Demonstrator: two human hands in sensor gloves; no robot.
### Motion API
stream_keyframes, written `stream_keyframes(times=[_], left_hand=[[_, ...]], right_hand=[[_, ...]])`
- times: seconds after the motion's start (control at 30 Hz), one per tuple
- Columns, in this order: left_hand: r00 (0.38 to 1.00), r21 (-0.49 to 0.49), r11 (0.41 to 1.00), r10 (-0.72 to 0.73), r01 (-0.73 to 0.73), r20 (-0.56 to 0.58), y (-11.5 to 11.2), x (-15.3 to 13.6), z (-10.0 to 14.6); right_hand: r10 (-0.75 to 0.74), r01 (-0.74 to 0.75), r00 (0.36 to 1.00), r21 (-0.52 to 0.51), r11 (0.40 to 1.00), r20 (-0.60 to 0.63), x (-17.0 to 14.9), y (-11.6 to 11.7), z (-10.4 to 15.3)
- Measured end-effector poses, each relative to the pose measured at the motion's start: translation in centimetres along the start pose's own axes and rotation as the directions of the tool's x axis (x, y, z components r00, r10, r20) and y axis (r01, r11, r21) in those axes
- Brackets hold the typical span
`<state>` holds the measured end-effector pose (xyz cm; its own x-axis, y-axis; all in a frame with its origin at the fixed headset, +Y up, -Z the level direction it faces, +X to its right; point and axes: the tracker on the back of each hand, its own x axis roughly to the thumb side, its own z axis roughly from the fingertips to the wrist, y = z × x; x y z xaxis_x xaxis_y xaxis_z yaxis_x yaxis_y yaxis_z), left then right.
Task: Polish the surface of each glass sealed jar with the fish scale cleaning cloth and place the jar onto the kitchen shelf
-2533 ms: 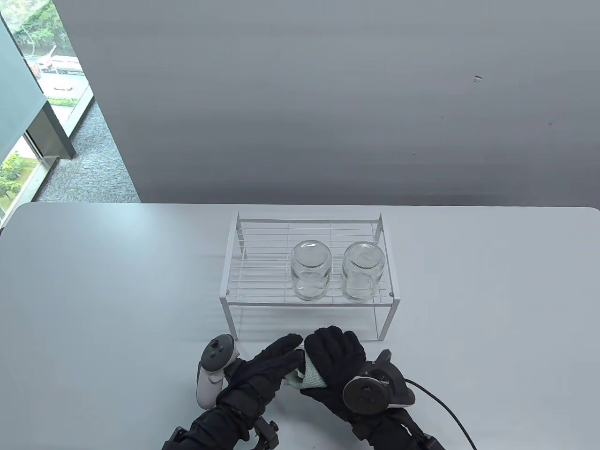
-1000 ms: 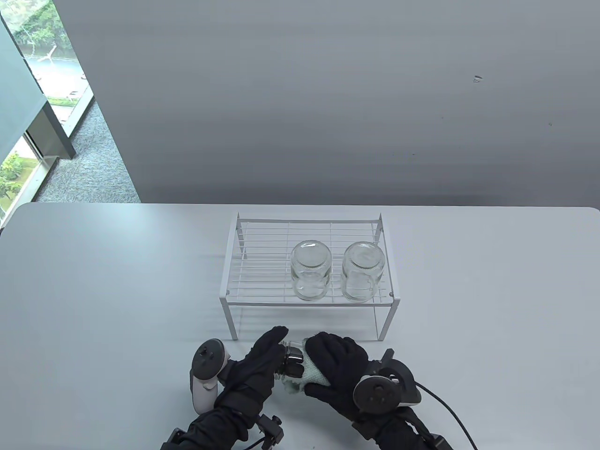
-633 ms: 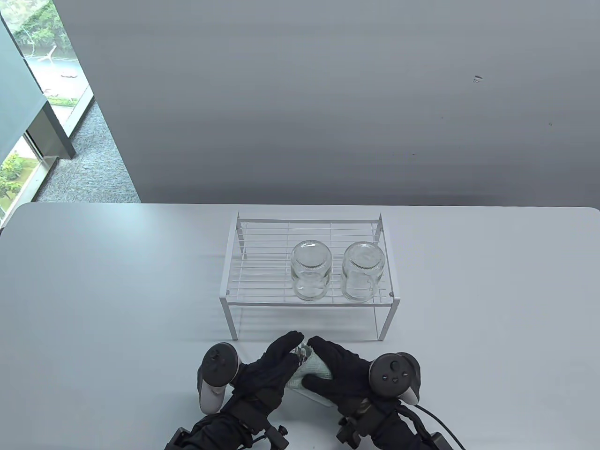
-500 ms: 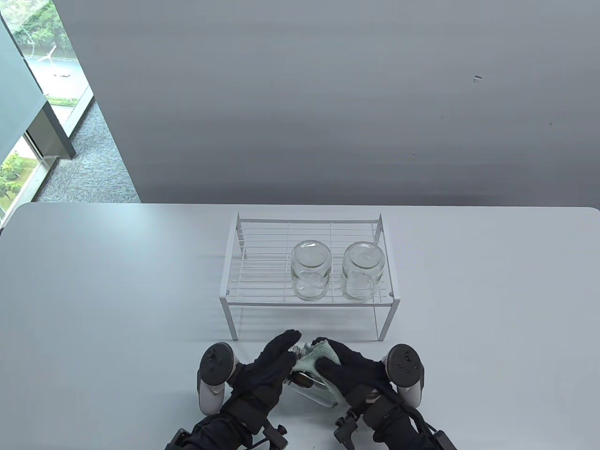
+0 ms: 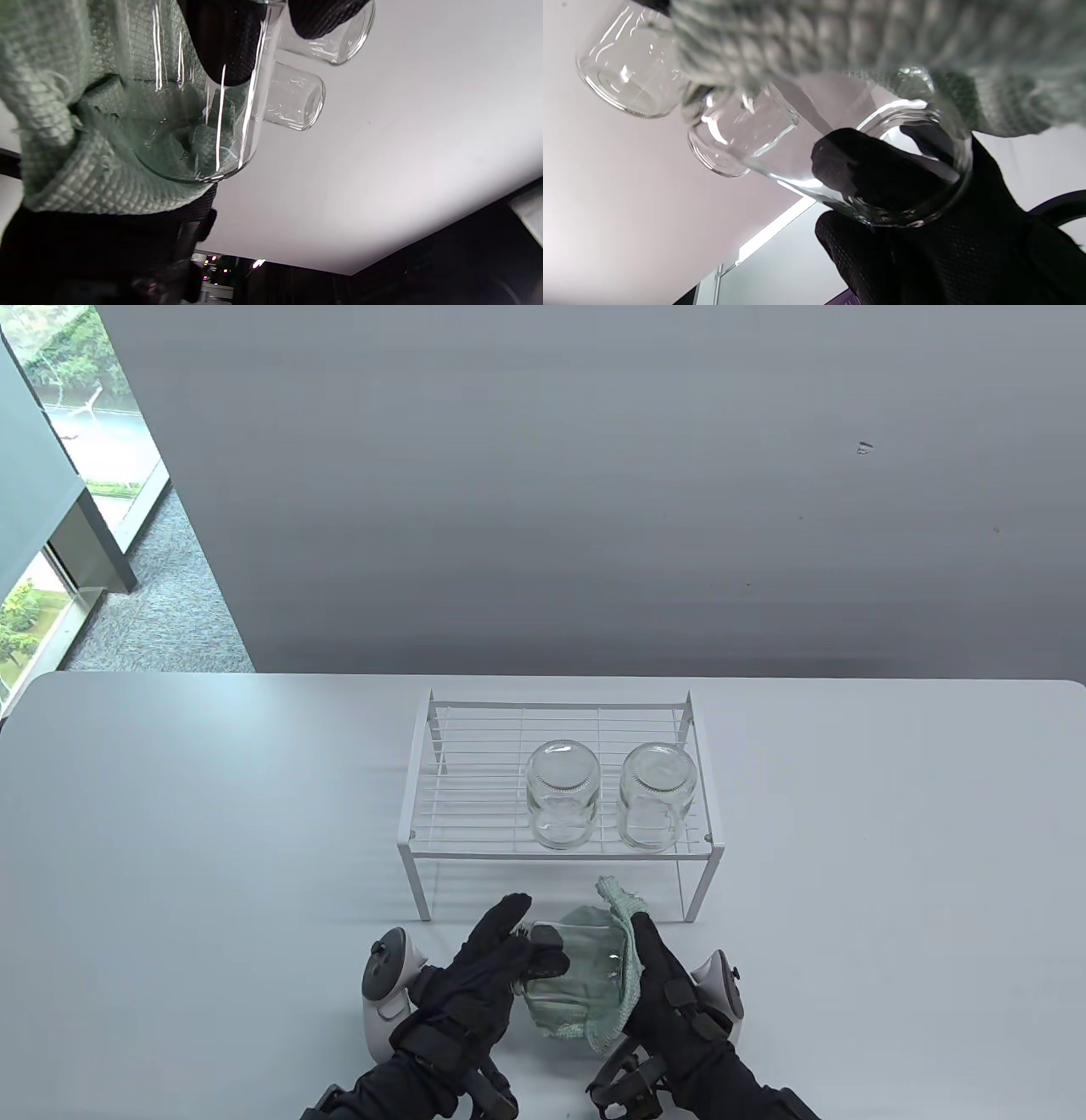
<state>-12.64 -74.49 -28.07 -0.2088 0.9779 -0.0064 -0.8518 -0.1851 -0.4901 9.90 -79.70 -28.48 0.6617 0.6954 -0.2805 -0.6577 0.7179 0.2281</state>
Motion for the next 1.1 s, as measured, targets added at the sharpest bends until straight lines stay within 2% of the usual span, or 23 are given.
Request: stream_keyframes(times=[0.07,0.2,0.3,0.37,0.47,0.57,0.6,0.63,0.73,0.87,0.93,1.1], left_hand=[[0.993,0.01,0.994,-0.109,0.109,0.034,-0.4,0.3,0.1],[0.984,0.047,0.986,-0.162,0.159,0.079,-0.4,0.6,0.2],[0.987,0.073,0.989,-0.135,0.128,0.09,0.0,0.6,0.4],[0.992,0.104,0.991,-0.093,0.084,0.087,0.3,0.3,0.6],[0.996,0.128,0.992,-0.019,0.007,0.09,0.5,-0.1,0.8],[0.996,0.125,0.992,0.005,-0.016,0.084,0.3,-0.4,0.8],[0.997,0.119,0.993,0.012,-0.022,0.082,0.1,-0.5,0.8],[0.997,0.099,0.994,0.037,-0.044,0.075,-0.2,-0.7,0.7],[0.996,0.039,0.997,0.068,-0.07,0.057,-0.8,-1.0,0.6],[0.997,0.019,0.998,0.054,-0.055,0.052,-1.0,-1.2,0.4],[0.998,0.027,0.998,0.052,-0.053,0.043,-1.0,-1.2,0.4],[0.999,0.065,0.998,-0.017,0.015,0.03,-0.8,-1.0,0.4]], right_hand=[[0.003,-0.003,1.0,-0.013,1.0,-0.001,0.1,-0.1,0.2],[0.01,-0.01,1.0,0.002,1.0,-0.005,-0.1,0.3,0.4],[-0.014,0.012,0.999,0.054,0.998,0.03,-0.7,1.1,0.5],[-0.016,0.009,0.999,0.125,0.992,0.05,-1.0,1.9,0.6],[0.055,-0.076,0.993,0.201,0.977,0.107,-1.0,2.9,0.5],[0.243,-0.276,0.955,0.21,0.938,0.171,-1.0,3.3,0.3],[0.261,-0.295,0.95,0.213,0.932,0.174,-1.0,3.3,0.3],[0.305,-0.334,0.94,0.232,0.914,0.155,-1.4,3.5,0.3],[0.314,-0.329,0.944,0.246,0.912,0.1,-2.1,3.6,0.2],[0.386,-0.378,0.922,0.271,0.885,0.026,-2.9,3.4,0.2],[0.38,-0.376,0.925,0.239,0.895,0.031,-2.7,3.0,0.1],[0.432,-0.441,0.894,0.062,0.895,0.116,-1.5,1.9,0.0]])
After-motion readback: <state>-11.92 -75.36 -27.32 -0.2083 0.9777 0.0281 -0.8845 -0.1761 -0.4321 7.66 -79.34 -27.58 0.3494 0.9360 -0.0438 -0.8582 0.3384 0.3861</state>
